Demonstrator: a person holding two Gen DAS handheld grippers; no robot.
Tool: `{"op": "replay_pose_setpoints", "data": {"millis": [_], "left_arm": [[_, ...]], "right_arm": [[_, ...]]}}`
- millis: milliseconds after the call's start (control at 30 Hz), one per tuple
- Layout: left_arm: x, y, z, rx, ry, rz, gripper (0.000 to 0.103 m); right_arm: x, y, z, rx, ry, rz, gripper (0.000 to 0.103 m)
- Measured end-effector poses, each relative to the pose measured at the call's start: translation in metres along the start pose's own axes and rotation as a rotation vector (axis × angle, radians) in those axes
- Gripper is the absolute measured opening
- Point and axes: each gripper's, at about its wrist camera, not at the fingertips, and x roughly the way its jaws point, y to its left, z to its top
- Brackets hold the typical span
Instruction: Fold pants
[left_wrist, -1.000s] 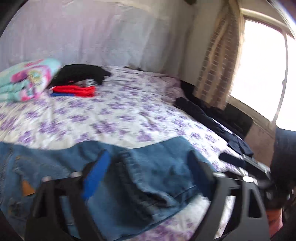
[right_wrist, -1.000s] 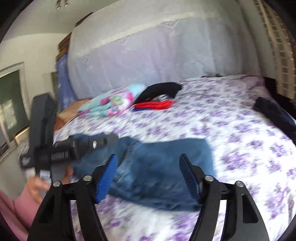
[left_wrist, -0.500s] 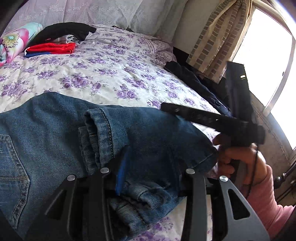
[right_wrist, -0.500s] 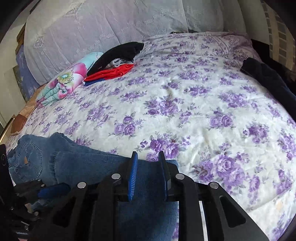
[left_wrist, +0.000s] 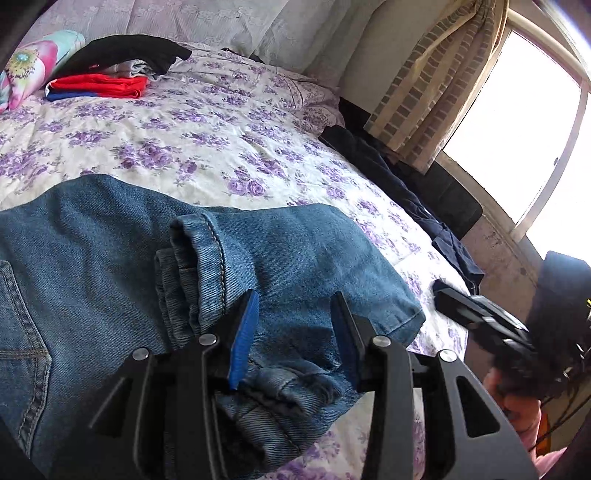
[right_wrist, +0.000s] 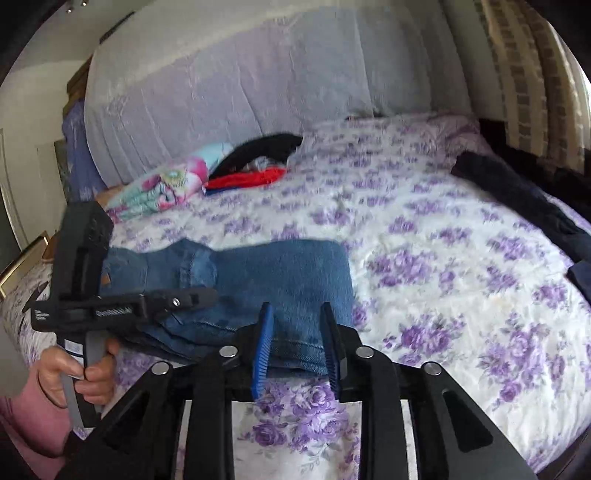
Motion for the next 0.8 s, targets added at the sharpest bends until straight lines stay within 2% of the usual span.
{"op": "replay_pose_setpoints", "data": {"millis": [67,100,233,333,467,500,567,633,733,800], "left_arm": [[0.0,0.0,0.0,0.002,0.0,0.003,0.039],[0.0,0.0,0.0,0.004,0.0,0.004,0.039],[0.0,0.0,0.0,0.003,-0.001,0.003,0.039],[0.0,0.0,-0.001,0.004,0.0,0.004,0.039],[0.0,0.0,-0.001,0.003,0.0,0.001,0.039],[0.0,0.0,-0.001,0.005,0.0,0.001,0.039],[0.0,0.0,-0.001,0.008,0.001,-0.001,0.039],[-0.001,0.0,-0.001,0.01,0.002,-0.003,0.039],[-0.001,-0.001,-0.001,0.006,0.002,-0.003,0.039],[0.0,-0.001,-0.001,0.004,0.002,-0.005,0.039]], "right_arm": [[-0.009,0.013,-0.004,-0.042,-0.022,-0.024,0.064],[-0.008,0.021,-0.009,-0.084,-0.016,-0.052,0.068],[0.017,0.053,-0.033,-0.266,0.058,-0.177,0.07],[0.034,0.057,-0.038,-0.319,0.064,-0.276,0.07],[0.034,0.037,-0.028,-0.195,0.023,-0.251,0.074],[0.034,0.031,-0.027,-0.163,0.017,-0.254,0.077],[0.034,0.018,-0.027,-0.103,0.026,-0.28,0.082],[0.034,0.011,-0.031,-0.043,0.034,-0.271,0.083],[0.031,0.024,-0.034,-0.053,0.002,-0.33,0.082],[0.031,0.036,-0.033,-0.097,-0.015,-0.295,0.082]]}}
